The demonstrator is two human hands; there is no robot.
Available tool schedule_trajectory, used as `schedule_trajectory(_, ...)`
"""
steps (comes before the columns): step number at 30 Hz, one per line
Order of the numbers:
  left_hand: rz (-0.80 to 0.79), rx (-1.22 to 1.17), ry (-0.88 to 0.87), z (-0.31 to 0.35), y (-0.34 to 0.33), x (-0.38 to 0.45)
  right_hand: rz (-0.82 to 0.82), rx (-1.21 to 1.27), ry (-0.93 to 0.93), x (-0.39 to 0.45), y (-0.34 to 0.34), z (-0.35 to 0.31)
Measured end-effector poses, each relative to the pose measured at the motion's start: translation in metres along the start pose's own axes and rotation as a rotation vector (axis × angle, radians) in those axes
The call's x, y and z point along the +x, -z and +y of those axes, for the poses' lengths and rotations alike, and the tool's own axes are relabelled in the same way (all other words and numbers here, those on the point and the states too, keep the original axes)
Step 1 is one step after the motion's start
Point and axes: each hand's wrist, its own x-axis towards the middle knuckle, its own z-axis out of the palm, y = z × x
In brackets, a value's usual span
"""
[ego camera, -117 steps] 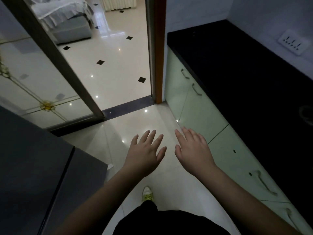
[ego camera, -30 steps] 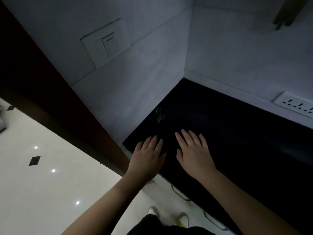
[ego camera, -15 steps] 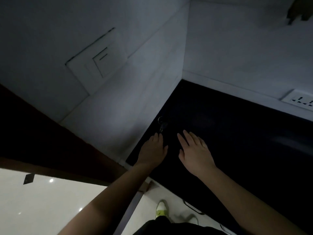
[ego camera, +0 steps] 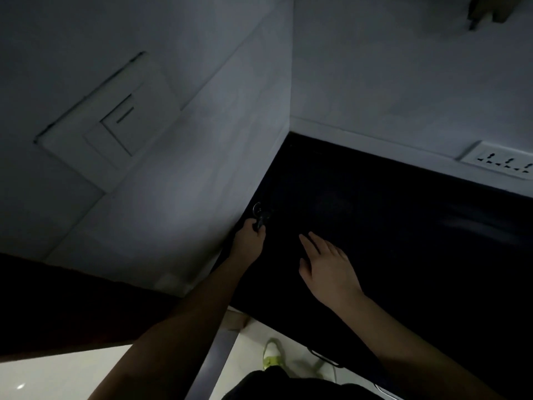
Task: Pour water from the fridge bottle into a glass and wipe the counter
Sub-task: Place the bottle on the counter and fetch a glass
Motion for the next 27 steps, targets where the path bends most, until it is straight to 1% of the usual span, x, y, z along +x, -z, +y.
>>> schedule_trajectory(3, -0.024, -0.300, 0.149, 0.006, -0.005, 0.007, -0.056, 0.276, -0.059, -0.002, 0.003, 0.003)
schedule_trajectory(5, -0.033, -0.437, 0.223, 0.008, -0.009, 0.010, -0.065, 0.411, -0.082, -0.005, 0.008, 0.004)
schedule_trajectory(8, -0.070, -0.556, 0.306, 0.008, -0.013, 0.015, -0.066, 0.542, -0.132, -0.007, 0.017, 0.005)
schedule_trajectory(11, -0.101, -0.595, 0.316, 0.009, -0.011, 0.017, -0.102, 0.745, -0.237, -0.007, 0.023, 0.006)
schedule_trajectory(14, -0.084, -0.618, 0.254, 0.014, -0.008, 0.009, -0.100, 1.007, -0.354, -0.007, 0.025, 0.007)
schedule_trajectory(16, -0.099, -0.583, 0.188, 0.020, -0.006, 0.000, -0.069, 1.145, -0.423, -0.005, 0.026, 0.007)
schedule_trajectory(19, -0.132, -0.522, 0.064, 0.031, -0.006, -0.019, -0.014, 1.266, -0.493, -0.003, 0.022, 0.013)
schedule_trajectory(22, -0.167, -0.477, -0.061, 0.050, -0.006, -0.043, -0.006, 1.407, -0.548, -0.003, 0.026, 0.020)
schedule_trajectory(25, -0.243, -0.402, -0.160, 0.070, -0.004, -0.065, 0.011, 1.500, -0.580, -0.005, 0.036, 0.028)
schedule_trajectory(27, -0.296, -0.364, -0.210, 0.083, -0.003, -0.080, 0.053, 1.566, -0.596, -0.008, 0.043, 0.035)
